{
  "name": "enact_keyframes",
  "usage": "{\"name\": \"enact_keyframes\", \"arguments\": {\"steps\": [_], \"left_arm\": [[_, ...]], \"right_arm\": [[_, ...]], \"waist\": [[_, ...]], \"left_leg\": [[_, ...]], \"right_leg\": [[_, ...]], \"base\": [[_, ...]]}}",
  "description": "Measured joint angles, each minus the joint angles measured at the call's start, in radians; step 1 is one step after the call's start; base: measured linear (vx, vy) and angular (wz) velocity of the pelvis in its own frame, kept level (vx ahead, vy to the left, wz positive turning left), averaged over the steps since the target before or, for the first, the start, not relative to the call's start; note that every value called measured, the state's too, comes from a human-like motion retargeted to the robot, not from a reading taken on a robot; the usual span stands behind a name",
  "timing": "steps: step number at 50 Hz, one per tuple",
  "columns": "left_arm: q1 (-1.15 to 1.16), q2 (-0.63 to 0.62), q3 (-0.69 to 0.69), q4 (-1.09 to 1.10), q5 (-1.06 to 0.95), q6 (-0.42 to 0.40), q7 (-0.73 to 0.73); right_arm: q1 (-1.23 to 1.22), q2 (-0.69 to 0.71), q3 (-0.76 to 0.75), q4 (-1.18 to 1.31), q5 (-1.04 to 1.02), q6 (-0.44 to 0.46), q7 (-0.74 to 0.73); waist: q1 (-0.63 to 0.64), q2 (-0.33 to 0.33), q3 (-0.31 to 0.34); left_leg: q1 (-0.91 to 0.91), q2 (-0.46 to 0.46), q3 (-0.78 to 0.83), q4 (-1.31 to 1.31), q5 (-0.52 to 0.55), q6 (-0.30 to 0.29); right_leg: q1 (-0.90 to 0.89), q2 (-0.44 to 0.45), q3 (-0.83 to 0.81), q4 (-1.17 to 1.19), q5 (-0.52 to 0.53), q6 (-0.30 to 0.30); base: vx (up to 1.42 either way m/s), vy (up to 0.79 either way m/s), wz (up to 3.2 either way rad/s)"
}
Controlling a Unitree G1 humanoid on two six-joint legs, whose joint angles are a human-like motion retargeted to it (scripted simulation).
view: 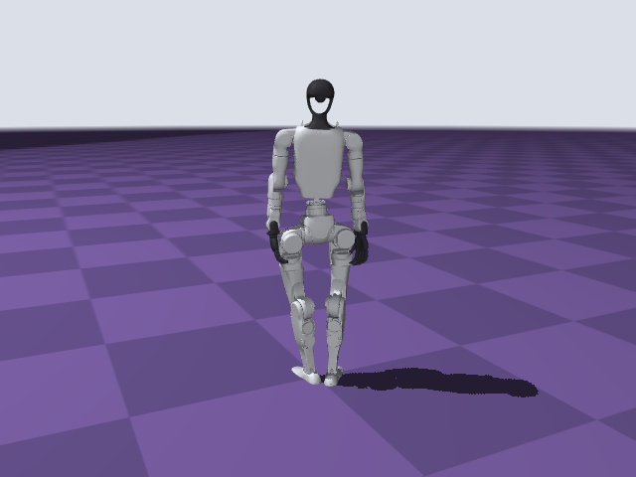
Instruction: In place motions
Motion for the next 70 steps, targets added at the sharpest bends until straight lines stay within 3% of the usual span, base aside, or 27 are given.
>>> {"name": "enact_keyframes", "arguments": {"steps": [70], "left_arm": [[-0.009,0.003,-0.022,-0.003,-0.015,-0.008,0.001]], "right_arm": [[-0.002,-0.013,-0.009,-0.017,-0.008,-0.006,0.009]], "waist": [[0.013,-0.019,0.023]], "left_leg": [[-0.017,-0.016,-0.064,0.038,-0.004,0.016]], "right_leg": [[0.015,-0.032,-0.045,0.039,-0.021,0.021]], "base": [[0.00,0.01,0.01]]}}
